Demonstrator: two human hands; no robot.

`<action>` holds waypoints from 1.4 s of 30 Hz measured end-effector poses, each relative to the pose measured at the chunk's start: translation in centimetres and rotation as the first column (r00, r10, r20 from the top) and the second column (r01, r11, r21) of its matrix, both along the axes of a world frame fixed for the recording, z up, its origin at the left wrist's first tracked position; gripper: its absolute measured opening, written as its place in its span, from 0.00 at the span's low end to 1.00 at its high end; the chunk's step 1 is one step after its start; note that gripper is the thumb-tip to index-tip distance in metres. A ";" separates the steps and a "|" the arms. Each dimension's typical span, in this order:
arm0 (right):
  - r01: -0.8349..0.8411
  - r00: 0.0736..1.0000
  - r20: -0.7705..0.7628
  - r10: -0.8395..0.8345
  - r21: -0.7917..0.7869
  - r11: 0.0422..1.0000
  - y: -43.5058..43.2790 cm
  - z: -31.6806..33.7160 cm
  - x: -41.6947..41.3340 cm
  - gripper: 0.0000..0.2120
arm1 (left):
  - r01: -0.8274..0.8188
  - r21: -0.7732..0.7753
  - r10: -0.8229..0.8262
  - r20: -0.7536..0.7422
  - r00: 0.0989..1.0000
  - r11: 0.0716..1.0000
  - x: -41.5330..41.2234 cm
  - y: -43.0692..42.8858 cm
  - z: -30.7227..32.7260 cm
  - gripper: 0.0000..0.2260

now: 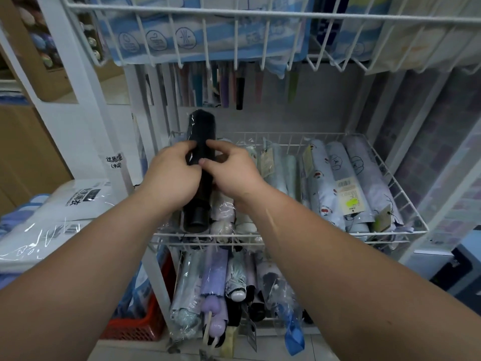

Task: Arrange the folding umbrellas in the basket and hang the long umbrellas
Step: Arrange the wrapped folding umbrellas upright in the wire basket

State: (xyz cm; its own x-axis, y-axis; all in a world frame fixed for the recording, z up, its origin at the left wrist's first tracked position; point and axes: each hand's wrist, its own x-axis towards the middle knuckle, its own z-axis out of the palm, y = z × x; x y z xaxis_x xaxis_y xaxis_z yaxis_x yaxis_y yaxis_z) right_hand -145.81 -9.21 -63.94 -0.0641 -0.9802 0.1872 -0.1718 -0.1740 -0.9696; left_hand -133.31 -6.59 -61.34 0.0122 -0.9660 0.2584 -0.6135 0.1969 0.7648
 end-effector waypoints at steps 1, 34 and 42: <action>0.007 1.000 0.004 -0.007 -0.016 1.000 0.2 0.3 -0.6 0.24 | 0.022 -0.020 -0.023 -0.054 0.998 1.000 -0.5 0.0 0.1 0.23; 0.250 0.697 -0.662 -0.274 -0.134 0.959 2.4 0.2 -18.5 0.19 | 0.533 0.241 -0.585 0.358 0.728 0.811 -14.2 1.8 -1.5 0.42; 0.162 0.557 -0.810 -0.182 -0.108 0.981 2.7 -1.4 -18.1 0.16 | 0.384 -0.009 -0.308 0.579 0.755 0.923 -13.5 -0.6 -3.9 0.38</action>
State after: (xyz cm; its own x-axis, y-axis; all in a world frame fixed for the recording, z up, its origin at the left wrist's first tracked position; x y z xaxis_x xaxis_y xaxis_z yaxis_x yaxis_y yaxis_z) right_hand -163.95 -6.48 -65.33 -0.0424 -0.9630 0.2660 -0.9137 -0.0704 -0.4003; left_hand -146.83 -7.16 -65.25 -0.4992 -0.8364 0.2266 -0.7943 0.5462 0.2661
